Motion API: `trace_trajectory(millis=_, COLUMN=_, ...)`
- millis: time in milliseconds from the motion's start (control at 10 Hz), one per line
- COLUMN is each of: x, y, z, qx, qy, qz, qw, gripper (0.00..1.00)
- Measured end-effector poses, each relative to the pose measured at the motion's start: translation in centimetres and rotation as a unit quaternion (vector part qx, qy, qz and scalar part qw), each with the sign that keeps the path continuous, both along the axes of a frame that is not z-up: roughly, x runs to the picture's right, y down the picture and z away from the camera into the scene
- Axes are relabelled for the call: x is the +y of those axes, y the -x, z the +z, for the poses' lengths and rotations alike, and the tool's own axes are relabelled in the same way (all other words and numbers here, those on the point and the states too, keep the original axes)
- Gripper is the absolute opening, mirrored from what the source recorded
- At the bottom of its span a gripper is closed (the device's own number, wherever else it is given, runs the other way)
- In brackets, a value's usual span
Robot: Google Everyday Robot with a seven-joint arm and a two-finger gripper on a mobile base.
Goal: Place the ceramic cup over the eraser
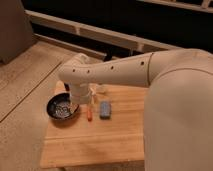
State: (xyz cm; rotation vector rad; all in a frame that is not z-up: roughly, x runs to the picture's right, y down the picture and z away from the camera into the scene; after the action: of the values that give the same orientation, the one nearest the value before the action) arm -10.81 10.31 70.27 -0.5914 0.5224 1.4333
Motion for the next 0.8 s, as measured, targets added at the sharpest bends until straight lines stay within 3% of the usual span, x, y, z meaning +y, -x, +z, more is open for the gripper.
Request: trace_trajectory(millis=800, x=0.0, y=0.0, z=0.0, qx=0.0, qy=0.0, qz=0.0, qw=1.0, gripper=0.65)
